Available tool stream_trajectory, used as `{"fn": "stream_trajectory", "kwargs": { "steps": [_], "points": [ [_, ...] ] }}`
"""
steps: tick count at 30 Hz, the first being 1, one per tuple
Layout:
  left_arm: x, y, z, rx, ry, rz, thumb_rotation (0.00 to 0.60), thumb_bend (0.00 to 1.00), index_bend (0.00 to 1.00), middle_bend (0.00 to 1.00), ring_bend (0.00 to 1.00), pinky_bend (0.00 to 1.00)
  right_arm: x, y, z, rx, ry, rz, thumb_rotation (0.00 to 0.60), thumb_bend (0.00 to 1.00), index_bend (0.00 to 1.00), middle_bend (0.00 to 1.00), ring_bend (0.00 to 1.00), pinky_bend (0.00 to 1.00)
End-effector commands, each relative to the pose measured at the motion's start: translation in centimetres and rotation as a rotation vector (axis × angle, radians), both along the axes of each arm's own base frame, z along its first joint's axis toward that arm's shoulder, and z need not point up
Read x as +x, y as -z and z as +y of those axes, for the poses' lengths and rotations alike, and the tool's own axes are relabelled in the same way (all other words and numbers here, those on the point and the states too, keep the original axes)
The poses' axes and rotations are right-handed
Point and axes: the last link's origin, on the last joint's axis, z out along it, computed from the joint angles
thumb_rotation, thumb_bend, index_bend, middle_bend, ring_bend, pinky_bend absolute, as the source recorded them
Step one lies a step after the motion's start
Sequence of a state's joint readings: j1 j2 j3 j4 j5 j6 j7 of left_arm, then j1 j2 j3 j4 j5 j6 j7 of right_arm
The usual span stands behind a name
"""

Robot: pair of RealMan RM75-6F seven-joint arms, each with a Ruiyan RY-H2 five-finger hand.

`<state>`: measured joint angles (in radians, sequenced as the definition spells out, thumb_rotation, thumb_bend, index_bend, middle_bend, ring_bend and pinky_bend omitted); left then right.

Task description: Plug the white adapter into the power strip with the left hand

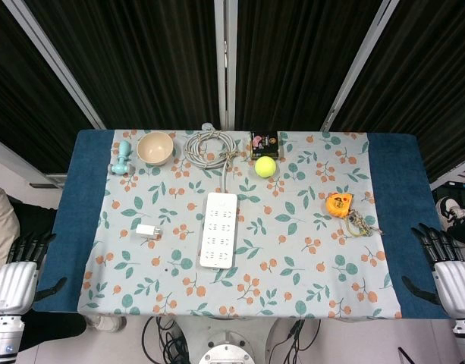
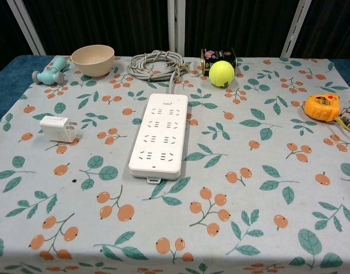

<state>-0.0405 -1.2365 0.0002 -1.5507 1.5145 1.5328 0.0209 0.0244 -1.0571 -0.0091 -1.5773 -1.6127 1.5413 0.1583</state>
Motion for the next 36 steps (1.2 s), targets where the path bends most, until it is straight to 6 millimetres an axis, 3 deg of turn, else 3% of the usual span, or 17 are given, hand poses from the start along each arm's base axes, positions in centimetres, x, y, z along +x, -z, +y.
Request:
{"fn": "stream_trajectory", "kwargs": {
  "steps": [1, 11, 18, 23, 28, 31, 36],
  "points": [
    [-0.2, 0.4, 0.6, -0.011, -0.012, -0.005, 0.600, 0.16, 0.12, 0.09, 0.00, 0.00, 0.2, 0.2, -0.6, 0.005, 0.007, 0.004, 0.600, 0.15, 0.00, 0.01, 0.00, 0.00],
    [0.6, 0.5, 1.8, -0.045, 0.018, 0.002, 0.600, 0.16, 0.13, 0.09, 0.00, 0.00, 0.3, 0.3, -1.3, 0.002, 0.002, 0.000, 0.600, 0.15, 0.00, 0.01, 0.00, 0.00],
    [3.5, 1.8, 4.6, -0.130, 0.138, -0.046, 0.600, 0.16, 0.15, 0.10, 0.00, 0.00, 0.7, -1.5, -1.9, -0.057, -0.039, 0.013, 0.600, 0.15, 0.00, 0.01, 0.00, 0.00],
    [6.0, 3.8, 8.1, -0.220, 0.215, -0.092, 0.600, 0.16, 0.16, 0.10, 0.00, 0.00, 2.0, -3.4, -2.3, -0.111, -0.087, 0.045, 0.600, 0.15, 0.00, 0.01, 0.00, 0.00],
    [8.0, 7.0, 12.0, -0.304, 0.250, -0.142, 0.600, 0.17, 0.19, 0.11, 0.00, 0.00, 2.3, -3.7, -2.5, -0.109, -0.084, 0.049, 0.600, 0.15, 0.00, 0.01, 0.00, 0.00],
    [8.5, 8.9, 13.8, -0.325, 0.235, -0.154, 0.600, 0.17, 0.21, 0.14, 0.01, 0.00, 2.3, -3.6, -2.4, -0.103, -0.074, 0.046, 0.600, 0.15, 0.00, 0.01, 0.00, 0.00],
    [7.9, 11.3, 15.0, -0.357, 0.176, -0.217, 0.600, 0.21, 0.25, 0.22, 0.06, 0.01, 2.1, -3.5, -2.4, -0.102, -0.058, 0.047, 0.600, 0.15, 0.00, 0.01, 0.00, 0.00]
  ]
}}
